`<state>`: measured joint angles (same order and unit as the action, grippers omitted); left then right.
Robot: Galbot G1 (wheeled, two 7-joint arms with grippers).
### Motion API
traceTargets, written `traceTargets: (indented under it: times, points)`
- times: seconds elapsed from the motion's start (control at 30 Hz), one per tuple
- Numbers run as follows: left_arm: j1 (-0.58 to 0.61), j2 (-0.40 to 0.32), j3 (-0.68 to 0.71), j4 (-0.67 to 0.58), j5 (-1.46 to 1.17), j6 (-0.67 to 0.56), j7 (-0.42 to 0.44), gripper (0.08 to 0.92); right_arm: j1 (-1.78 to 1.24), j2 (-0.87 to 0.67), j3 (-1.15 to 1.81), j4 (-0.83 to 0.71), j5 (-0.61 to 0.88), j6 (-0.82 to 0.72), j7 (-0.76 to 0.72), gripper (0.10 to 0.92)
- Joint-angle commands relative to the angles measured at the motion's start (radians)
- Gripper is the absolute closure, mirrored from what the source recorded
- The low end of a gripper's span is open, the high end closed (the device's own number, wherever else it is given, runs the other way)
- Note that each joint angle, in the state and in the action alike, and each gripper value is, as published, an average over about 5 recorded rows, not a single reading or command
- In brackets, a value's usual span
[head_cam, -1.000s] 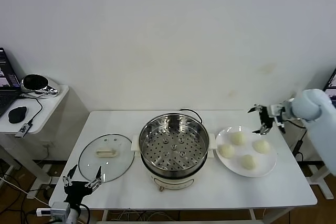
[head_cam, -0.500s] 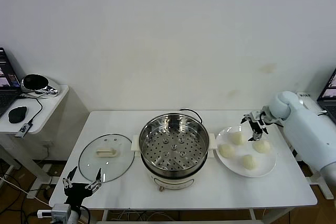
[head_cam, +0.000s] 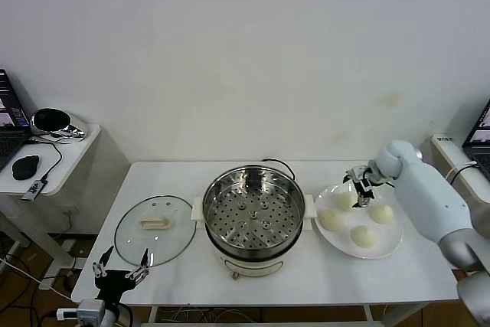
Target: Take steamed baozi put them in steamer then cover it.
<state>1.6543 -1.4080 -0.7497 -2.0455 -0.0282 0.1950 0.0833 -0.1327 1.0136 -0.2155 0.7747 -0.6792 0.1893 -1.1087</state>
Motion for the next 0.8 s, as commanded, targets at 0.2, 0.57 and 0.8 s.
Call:
traceTargets:
  times: [0.2,0.57,0.8]
  points:
    - [-0.007,0.002,0.006,0.013,0.002,0.0,0.001,0.177,-0.005,0.036,0.02,-0.082,-0.044,0.014,0.011,0.203]
    - [-0.009,0.002,0.009,0.023,0.003,-0.001,0.0,0.177,0.007,0.065,0.03,-0.146,-0.065,0.019,0.033,0.203]
    - [-0.01,0.001,0.011,0.025,0.004,-0.002,0.0,0.177,0.006,0.064,0.033,-0.152,-0.072,0.021,0.026,0.229]
